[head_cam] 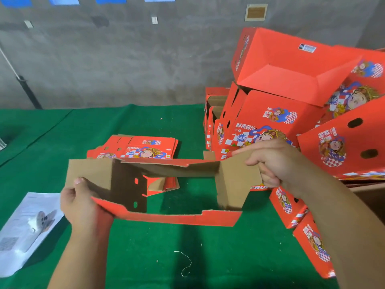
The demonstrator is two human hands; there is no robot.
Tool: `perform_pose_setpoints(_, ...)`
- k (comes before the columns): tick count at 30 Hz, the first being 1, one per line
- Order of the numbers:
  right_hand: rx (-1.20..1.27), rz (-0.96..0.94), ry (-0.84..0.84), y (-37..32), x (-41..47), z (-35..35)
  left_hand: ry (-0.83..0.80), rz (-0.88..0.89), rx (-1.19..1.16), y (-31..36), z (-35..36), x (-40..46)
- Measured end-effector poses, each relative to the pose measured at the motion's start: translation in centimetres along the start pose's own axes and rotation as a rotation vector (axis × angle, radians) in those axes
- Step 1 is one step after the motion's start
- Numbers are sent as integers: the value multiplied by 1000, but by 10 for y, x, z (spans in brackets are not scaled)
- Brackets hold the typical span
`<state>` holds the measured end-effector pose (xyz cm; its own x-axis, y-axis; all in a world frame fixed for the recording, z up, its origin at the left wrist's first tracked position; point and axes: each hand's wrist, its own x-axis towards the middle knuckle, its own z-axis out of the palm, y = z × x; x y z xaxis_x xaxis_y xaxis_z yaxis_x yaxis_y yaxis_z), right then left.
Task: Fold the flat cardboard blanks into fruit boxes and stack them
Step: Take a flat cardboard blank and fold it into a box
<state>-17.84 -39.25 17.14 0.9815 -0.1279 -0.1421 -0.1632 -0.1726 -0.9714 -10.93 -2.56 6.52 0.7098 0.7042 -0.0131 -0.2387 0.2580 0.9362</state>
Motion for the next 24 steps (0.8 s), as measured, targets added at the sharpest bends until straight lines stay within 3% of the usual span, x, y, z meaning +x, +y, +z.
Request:
perform_pose_setpoints(8, 135, 31, 317, 24, -3, -41, -128, -238, 77, -25, 52, -32)
perform_pose_setpoints(13, -2, 0, 446, 42, 1, -53, -249, -386, 160, -43, 65, -46)
perform_pose_setpoints(21, -366, -119, 590, 70, -7, -58, -230, -312, 249, -47, 75, -52)
perform_pose_setpoints(24, -451, -327, 740, 76, -19, -40, -249, -258, 201, -47, 81, -56)
